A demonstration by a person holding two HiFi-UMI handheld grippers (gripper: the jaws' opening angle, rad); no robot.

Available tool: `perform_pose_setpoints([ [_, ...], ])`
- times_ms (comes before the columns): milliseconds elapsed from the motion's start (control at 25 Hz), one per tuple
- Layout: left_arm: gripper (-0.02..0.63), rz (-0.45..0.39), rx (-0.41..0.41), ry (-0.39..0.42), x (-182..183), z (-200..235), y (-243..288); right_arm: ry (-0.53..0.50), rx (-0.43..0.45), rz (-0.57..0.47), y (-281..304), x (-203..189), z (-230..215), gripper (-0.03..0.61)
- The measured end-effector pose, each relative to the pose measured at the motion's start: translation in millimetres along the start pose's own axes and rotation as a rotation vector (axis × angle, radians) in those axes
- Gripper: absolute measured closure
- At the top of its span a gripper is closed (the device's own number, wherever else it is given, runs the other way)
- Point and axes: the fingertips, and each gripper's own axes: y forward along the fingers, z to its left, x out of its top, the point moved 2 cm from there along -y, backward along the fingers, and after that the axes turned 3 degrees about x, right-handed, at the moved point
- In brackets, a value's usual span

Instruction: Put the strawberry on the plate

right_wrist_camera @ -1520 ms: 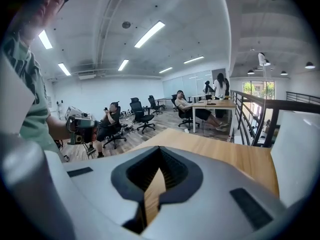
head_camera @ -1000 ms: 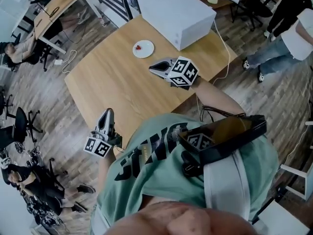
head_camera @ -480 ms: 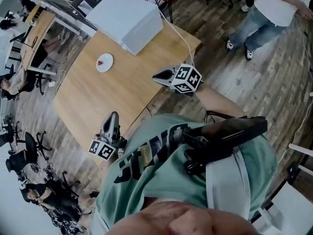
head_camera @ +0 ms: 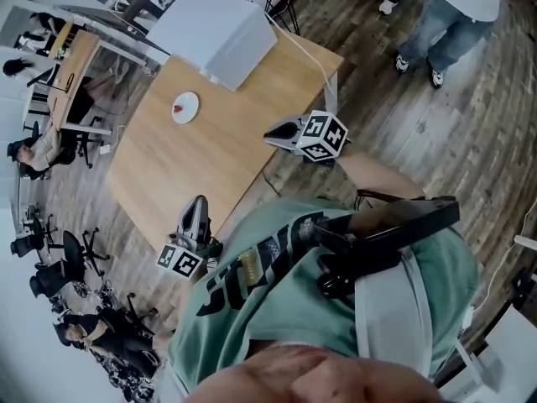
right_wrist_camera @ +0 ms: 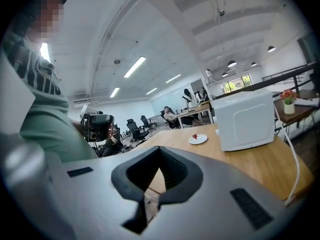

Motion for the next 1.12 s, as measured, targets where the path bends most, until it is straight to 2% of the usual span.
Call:
perform_pose_setpoints([
  [160, 0.611, -0.031, 0.015, -0.015, -4.3, 22.7, -47.1, -0.019, 0.012, 0.025, 37.1, -1.1, 31.2, 0.571],
  [400, 0.611, -0.122, 0.001, -0.038, -19.5, 78.9, -159.4, -0.1, -0.008, 0.087, 128.1, 10.2, 108.7, 0.571],
  [560, 0.611, -0.126, -0.002, -0.036, -18.8, 125.9, -269.1, -0.056, 0.001, 0.054, 207.0, 17.8, 195.0, 0.571],
  [720, 0.611, -0.157, -0.007, -0.06, -20.4, 169.3, -335.6, -0.045, -0.007, 0.091, 260.4, 28.4, 246.6, 0.571],
  [880, 0.611, -0.197, -0.027, -0.085, -24.5, 184.9, -369.6, -0.07, -0.017, 0.117, 283.1, 36.9, 279.6, 0.571],
  [1120, 0.611, -0.225, -0.033, -0.094, -23.8, 169.1, -385.3, -0.078, -0.023, 0.096, 276.4, 52.0, 294.5, 0.571],
])
